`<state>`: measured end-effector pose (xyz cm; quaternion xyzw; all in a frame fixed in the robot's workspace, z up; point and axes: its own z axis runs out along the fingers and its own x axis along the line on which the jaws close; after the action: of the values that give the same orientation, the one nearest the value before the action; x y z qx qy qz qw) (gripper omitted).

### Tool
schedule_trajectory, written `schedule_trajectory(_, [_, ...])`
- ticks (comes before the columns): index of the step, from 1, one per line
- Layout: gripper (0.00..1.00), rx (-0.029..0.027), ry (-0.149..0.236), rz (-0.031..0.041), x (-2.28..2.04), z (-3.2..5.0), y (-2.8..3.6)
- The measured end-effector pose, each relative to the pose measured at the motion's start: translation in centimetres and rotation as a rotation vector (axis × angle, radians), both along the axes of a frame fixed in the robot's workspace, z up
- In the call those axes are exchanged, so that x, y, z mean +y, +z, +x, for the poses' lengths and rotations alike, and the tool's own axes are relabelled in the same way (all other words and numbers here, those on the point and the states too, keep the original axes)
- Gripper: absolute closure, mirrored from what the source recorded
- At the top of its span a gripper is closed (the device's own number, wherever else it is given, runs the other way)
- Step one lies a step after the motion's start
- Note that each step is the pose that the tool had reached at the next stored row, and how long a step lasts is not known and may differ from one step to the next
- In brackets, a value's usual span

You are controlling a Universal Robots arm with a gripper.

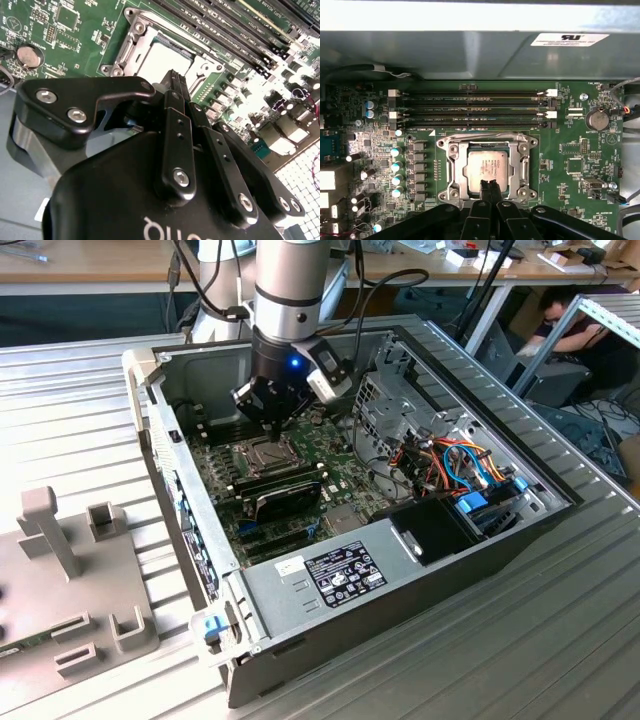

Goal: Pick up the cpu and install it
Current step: 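Install the first cpu locking lever, then install the second cpu locking lever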

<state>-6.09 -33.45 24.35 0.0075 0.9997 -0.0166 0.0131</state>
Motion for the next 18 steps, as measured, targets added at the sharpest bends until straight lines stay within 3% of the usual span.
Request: schedule_trajectory(18, [0.89,0.0000,0.000,-0.0031,-0.01,-0.01,0.29])
